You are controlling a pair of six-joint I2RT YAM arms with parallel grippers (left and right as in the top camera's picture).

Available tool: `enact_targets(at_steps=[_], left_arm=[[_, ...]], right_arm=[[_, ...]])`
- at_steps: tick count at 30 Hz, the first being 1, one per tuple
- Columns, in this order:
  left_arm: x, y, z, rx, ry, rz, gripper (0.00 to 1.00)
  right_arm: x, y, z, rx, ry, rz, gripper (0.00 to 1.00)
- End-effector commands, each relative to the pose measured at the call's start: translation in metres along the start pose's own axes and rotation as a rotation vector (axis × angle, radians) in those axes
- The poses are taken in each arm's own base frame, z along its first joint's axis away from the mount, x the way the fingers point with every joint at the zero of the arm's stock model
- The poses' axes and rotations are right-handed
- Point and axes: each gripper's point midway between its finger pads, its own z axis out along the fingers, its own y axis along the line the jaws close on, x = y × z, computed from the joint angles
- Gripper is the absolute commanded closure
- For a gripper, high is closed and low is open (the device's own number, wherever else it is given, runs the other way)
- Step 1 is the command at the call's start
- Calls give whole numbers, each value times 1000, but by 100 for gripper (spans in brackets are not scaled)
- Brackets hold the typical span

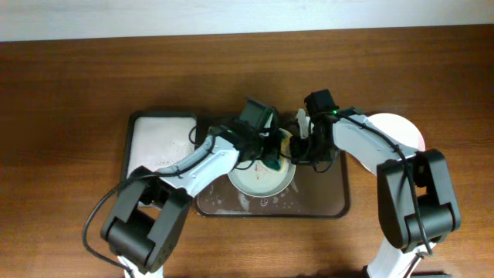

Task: Clean dirty plates on tray and stack at the side
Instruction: 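Scrub the pale green plate with the sponge while the right gripper holds it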

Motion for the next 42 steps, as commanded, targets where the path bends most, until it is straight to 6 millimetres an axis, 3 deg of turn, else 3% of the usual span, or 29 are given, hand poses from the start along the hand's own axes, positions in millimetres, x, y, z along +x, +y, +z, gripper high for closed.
enact_targets(at_steps=[1, 5, 11, 14, 16, 18, 19, 21, 24, 27, 31, 36, 39, 40, 42], left_arm=[[15, 5, 16, -13, 55, -72, 100], [34, 37, 12, -181, 109, -96, 100], [61, 86, -11, -373, 220, -163, 100], [60, 101, -22, -440, 218, -172, 100], [48, 112, -32, -513, 158, -154, 100], [21, 107, -49, -517, 72, -141, 100], [-1, 95, -64, -484, 10, -120, 100], [-26, 72, -87, -423, -71, -112, 100], [-33, 54, -104, -353, -100, -109, 100], [-16, 41, -94, -261, -19, -124, 100], [16, 53, -75, -281, 42, -270, 100], [42, 25, -48, -214, 58, -181, 100], [52, 22, -38, -227, 45, -143, 100], [55, 24, -35, -235, 41, -157, 100], [63, 48, -32, -340, 10, -200, 100]], right_arm=[[5, -2, 4, 26, 15, 3, 97], [3, -9, 4, 64, 7, 5, 96], [3, -9, 4, 64, 6, 5, 96], [2, -13, 4, 86, 1, 39, 96], [2, -13, 4, 86, 0, 50, 96], [2, -13, 4, 86, 0, 50, 96], [2, -13, 4, 86, 0, 50, 96], [3, -13, 4, 86, 1, 50, 96], [2, -13, 4, 86, 0, 49, 96], [2, -13, 4, 86, 0, 49, 96], [3, -13, 4, 86, 1, 50, 96], [3, -13, 4, 86, 3, 51, 96], [5, -13, 4, 87, 10, 53, 96], [5, -13, 4, 88, 11, 53, 96], [5, -13, 4, 87, 10, 53, 96]])
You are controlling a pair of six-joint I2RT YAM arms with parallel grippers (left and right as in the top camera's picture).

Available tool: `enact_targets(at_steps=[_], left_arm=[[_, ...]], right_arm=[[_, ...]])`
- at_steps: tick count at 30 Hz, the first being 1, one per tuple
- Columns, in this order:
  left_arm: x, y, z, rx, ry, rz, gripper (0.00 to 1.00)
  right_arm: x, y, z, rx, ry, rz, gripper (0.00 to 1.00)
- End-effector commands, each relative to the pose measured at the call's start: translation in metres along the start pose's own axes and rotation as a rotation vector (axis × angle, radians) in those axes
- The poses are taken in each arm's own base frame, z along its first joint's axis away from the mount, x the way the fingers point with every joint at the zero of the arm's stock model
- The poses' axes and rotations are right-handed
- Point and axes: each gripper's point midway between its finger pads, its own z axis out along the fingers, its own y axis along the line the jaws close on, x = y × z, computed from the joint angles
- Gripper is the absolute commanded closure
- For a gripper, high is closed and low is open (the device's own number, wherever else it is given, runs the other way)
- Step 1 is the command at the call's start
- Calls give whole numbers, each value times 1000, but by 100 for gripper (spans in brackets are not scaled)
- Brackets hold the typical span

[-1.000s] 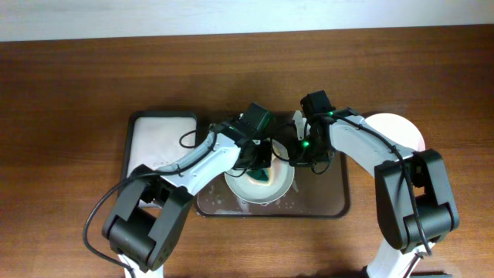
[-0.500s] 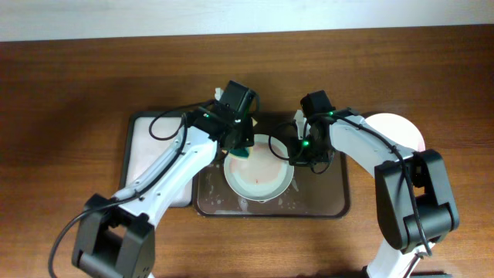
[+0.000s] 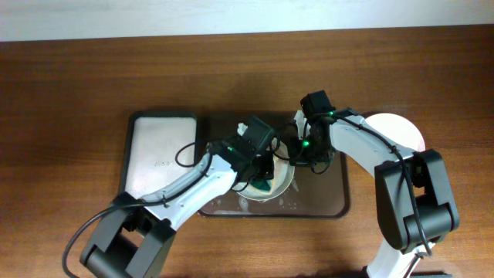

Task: Clean dirty plates on tray and stack at the side
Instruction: 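Scrub the pale green plate with the sponge while the right gripper holds it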

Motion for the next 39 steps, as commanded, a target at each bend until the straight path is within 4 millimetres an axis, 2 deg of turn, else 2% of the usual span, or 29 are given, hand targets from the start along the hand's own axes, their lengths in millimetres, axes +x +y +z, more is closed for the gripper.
enact_targets(at_steps=[1, 4, 7, 10, 12, 14, 16, 18, 21, 27, 29, 33, 35, 37, 39], left_arm=[[4, 36, 16, -151, -46, -67, 100], [1, 54, 26, -241, -77, -63, 100], [-9, 64, 22, -304, -135, -56, 100], [-33, 53, 9, -301, -185, 15, 100], [-55, 45, -7, -283, -214, -3, 100], [-66, 40, -20, -258, -207, -23, 100], [-55, 27, -17, -178, -131, -25, 100], [-37, 3, -13, -43, -26, -28, 100], [-25, -7, -9, -20, 5, -24, 100], [-5, 6, 26, -110, 39, -101, 100], [-5, 23, 35, -194, 23, -97, 100], [-15, 62, 24, -384, -49, -88, 100], [-18, 71, 18, -414, -57, -99, 100], [-36, 84, 1, -404, -95, -157, 100], [-46, 81, -14, -348, -112, -173, 100]], right_arm=[[2, -13, 2, 62, 2, 19, 96], [2, -13, 2, 62, 3, 19, 96], [3, -13, 2, 60, 6, 20, 96], [3, -13, 2, 60, 7, 20, 96], [4, -13, 2, 61, 10, 22, 96], [4, -13, 2, 61, 10, 22, 96], [3, -13, 2, 61, 10, 21, 96], [3, -13, 2, 61, 9, 21, 96], [3, -13, 2, 60, 6, 20, 96], [3, -13, 2, 61, 9, 21, 96], [4, -13, 2, 61, 12, 22, 96], [5, -13, 2, 62, 17, 23, 96], [5, -13, 2, 63, 17, 23, 96], [5, -13, 2, 63, 17, 23, 96], [5, -13, 2, 63, 17, 23, 96]])
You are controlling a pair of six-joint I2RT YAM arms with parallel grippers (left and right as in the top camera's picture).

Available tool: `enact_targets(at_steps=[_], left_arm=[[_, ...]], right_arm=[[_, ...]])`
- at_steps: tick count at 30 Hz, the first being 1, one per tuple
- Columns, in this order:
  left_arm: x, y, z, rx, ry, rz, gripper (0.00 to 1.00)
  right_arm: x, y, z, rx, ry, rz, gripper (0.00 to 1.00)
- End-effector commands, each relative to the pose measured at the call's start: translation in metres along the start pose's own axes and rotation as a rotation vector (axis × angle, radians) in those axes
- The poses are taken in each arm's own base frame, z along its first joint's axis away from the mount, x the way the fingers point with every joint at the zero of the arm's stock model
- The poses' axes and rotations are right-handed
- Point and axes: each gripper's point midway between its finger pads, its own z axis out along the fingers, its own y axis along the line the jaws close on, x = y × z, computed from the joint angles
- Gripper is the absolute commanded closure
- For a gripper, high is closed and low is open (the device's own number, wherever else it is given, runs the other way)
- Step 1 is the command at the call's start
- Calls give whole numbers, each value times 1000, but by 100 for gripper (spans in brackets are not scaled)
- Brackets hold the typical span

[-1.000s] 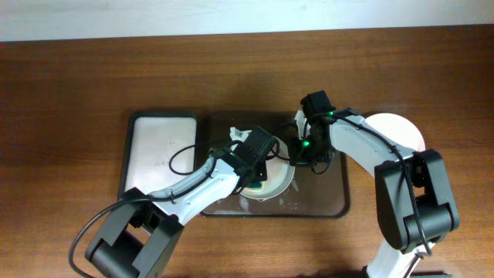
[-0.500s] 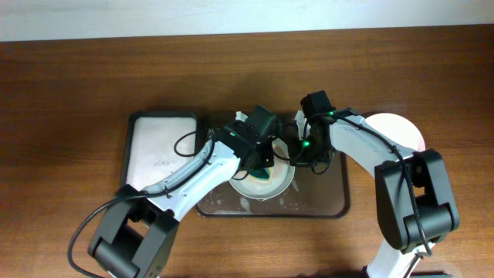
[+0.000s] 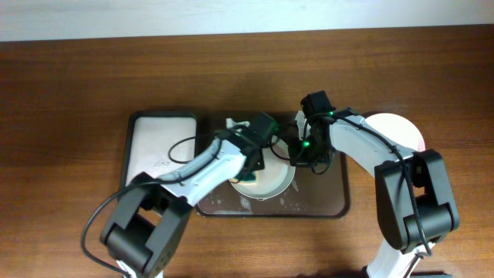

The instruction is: Clean dirty plates on tray and stack at the side

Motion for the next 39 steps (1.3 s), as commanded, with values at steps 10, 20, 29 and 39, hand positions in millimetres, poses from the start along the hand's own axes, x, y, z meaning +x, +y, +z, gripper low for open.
enact_targets(at_steps=[10, 20, 29, 39], left_arm=[[-72, 85, -106, 135, -171, -26, 100], [-77, 162, -56, 39, -22, 10, 100], [-59, 170, 19, -6, 143, 43, 99], [-72, 170, -11, 27, 127, -38, 1]], right_arm=[[5, -10, 5, 50, 12, 13, 76], [15, -13, 20, 49, 25, 3, 96], [-10, -8, -16, 108, -71, -49, 96], [-29, -37, -121, 433, -337, -55, 96]])
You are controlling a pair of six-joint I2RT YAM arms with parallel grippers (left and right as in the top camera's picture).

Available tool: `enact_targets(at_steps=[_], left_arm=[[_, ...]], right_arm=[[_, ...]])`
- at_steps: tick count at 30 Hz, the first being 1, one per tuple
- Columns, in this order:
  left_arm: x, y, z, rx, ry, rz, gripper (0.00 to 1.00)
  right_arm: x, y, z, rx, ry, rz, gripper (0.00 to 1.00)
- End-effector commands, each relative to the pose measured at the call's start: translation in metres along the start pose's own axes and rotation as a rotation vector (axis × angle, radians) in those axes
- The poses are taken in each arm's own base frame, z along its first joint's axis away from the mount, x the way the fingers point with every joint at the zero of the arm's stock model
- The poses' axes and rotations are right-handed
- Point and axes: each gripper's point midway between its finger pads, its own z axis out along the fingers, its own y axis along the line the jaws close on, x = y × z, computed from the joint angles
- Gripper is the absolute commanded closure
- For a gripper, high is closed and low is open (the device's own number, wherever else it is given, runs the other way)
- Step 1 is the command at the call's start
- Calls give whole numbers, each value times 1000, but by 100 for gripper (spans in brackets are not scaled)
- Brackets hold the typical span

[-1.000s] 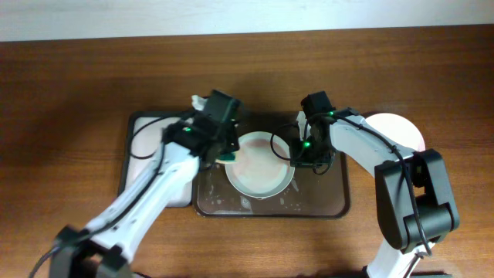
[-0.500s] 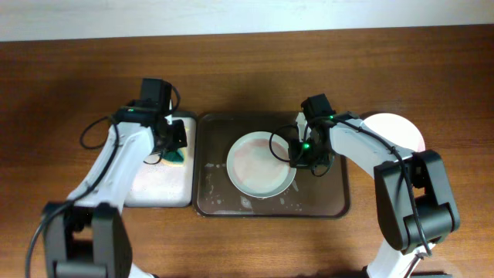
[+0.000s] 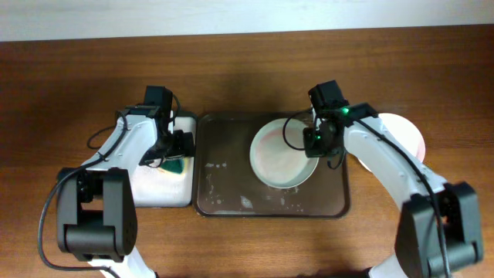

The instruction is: Clean dirty plates on tray and stack at the side

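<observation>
A white plate point(image 3: 282, 154) sits over the right half of the brown tray point(image 3: 231, 197); it looks raised a little off the tray. My right gripper point(image 3: 312, 143) is shut on its right rim. A second white plate point(image 3: 401, 127) lies on the table to the right, partly under the right arm. My left gripper point(image 3: 179, 154) is over the white tray point(image 3: 154, 185) at the left, shut on a green sponge point(image 3: 176, 165) that touches that tray.
Water drops and suds dot the bare floor of the brown tray. The white tray lies flush against the brown tray's left side. Wooden table surrounds both trays.
My left gripper has moved with the sponge from the plate to the white tray at the left. The plate, held by my right gripper, now sits further right and back, fully uncovered.
My left gripper held the sponge on the plate's far right part, then on its near left, then on its left rim, while my right gripper held the right rim. Now the sponge is on the white tray and the plate is shifted right.
</observation>
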Motion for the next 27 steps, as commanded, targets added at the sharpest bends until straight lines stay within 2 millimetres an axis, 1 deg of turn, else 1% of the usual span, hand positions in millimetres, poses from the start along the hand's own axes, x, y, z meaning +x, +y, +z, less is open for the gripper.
enact_targets(at_steps=[1, 3, 5, 7, 8, 9, 12, 15, 16, 17, 19, 22, 27], left_arm=[[-24, -9, -46, 69, -125, -43, 1], [-30, -10, -77, 92, -208, -66, 0], [-32, -10, -106, 114, -285, -71, 0], [-30, -9, -126, 124, -329, -71, 1], [-28, -8, -128, 125, -330, -71, 1], [-24, -7, -128, 121, -318, -71, 1], [-17, -6, -125, 112, -283, -71, 1], [-16, -6, -124, 111, -282, -71, 1], [-16, -6, -124, 111, -282, -71, 1], [-16, -6, -124, 112, -282, -71, 1], [-16, -6, -124, 112, -281, -71, 1], [-16, -6, -124, 111, -281, -71, 1], [-16, -6, -124, 111, -281, -71, 1]], right_arm=[[-22, -24, -40, 145, -152, -3, 96], [-26, -38, -58, 227, -207, -3, 96], [-30, -42, -74, 294, -260, -36, 96], [-32, -40, -87, 372, -307, -68, 96], [-32, -37, -91, 399, -323, -85, 96], [-33, -32, -98, 461, -354, -120, 96], [-35, -17, -113, 559, -425, -185, 96], [-36, 5, -130, 637, -512, -249, 96], [-35, 16, -139, 671, -552, -282, 96], [-33, 27, -143, 679, -574, -322, 96], [-30, 44, -146, 669, -596, -382, 96], [-26, 57, -147, 651, -610, -416, 96], [-25, 58, -148, 655, -615, -419, 96]])
